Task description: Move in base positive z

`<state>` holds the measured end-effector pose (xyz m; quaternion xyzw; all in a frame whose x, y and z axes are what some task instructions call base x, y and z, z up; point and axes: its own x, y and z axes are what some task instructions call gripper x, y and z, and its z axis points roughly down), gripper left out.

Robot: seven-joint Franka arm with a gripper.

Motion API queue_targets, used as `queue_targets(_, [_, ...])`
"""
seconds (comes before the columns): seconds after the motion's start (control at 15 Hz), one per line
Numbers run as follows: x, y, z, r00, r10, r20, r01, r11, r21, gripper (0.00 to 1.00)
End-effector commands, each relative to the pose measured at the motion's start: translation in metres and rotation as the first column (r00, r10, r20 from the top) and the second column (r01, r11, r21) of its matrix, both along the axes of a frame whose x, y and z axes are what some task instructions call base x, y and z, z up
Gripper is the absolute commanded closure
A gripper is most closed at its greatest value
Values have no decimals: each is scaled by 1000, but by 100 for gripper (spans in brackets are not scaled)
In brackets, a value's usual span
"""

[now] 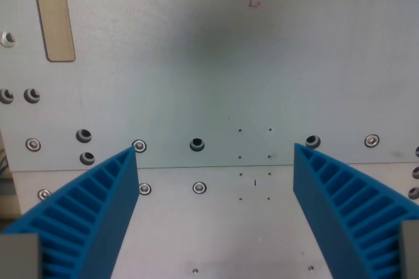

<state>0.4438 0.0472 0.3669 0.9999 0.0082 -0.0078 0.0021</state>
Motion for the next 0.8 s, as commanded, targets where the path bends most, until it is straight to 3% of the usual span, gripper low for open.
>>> queue_targets(0.07, [-1,0,8,1000,0,6,0,1000,0,0])
queue_targets(0.8, [0,0,63,1000,0,6,0,1000,0,0])
